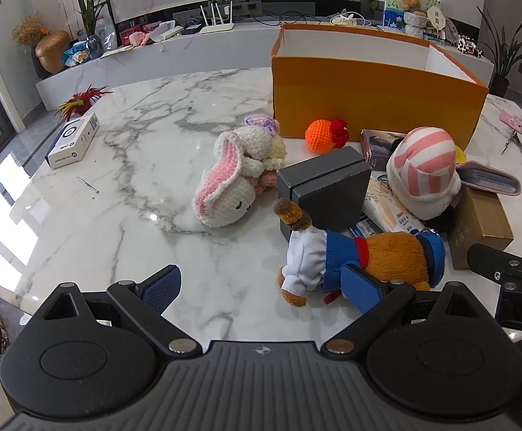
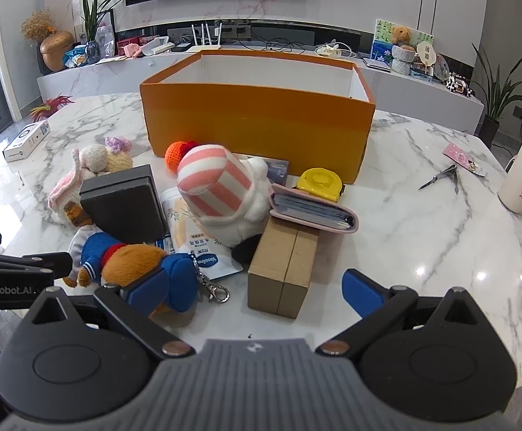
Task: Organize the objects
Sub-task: 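Move both tools toward the plush duck and the small brown box, then close the left tool on the plush duck while the right tool grasps the brown box, then lift the duck with the left tool while the right tool lifts the box over the orange box, then lower and release the duck with the left tool while the right tool releases the box inside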
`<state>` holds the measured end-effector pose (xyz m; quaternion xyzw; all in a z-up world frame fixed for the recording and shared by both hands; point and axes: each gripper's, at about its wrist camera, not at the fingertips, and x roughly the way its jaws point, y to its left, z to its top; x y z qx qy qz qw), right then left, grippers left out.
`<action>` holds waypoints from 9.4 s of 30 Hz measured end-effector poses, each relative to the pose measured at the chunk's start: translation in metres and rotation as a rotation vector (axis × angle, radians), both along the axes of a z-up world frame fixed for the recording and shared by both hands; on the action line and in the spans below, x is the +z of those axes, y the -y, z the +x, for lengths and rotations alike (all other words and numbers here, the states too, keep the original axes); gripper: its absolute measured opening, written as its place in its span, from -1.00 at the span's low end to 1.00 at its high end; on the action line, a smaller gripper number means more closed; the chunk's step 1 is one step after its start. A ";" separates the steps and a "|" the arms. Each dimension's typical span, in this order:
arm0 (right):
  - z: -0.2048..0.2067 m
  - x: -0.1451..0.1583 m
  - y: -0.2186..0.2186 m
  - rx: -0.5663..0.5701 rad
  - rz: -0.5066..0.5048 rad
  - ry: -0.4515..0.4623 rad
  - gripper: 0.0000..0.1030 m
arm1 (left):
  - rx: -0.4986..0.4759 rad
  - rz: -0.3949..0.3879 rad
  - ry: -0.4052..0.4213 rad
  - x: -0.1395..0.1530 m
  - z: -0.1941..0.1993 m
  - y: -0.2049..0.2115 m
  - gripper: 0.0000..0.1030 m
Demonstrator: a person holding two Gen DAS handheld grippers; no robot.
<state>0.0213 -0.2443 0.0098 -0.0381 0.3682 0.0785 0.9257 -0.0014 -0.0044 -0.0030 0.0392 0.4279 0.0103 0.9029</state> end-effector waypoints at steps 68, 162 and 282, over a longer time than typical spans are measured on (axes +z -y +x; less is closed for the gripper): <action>0.060 -0.041 0.029 -0.084 0.159 -0.116 0.37 | 0.269 -0.410 -0.088 -0.050 0.045 0.006 1.00; 0.000 0.032 0.048 0.039 0.203 0.127 -0.02 | 0.099 -0.403 0.322 0.053 -0.011 -0.017 0.19; 0.281 -0.016 -0.005 -0.025 0.028 -0.202 0.66 | -0.023 -0.072 -0.111 0.021 0.286 0.075 0.36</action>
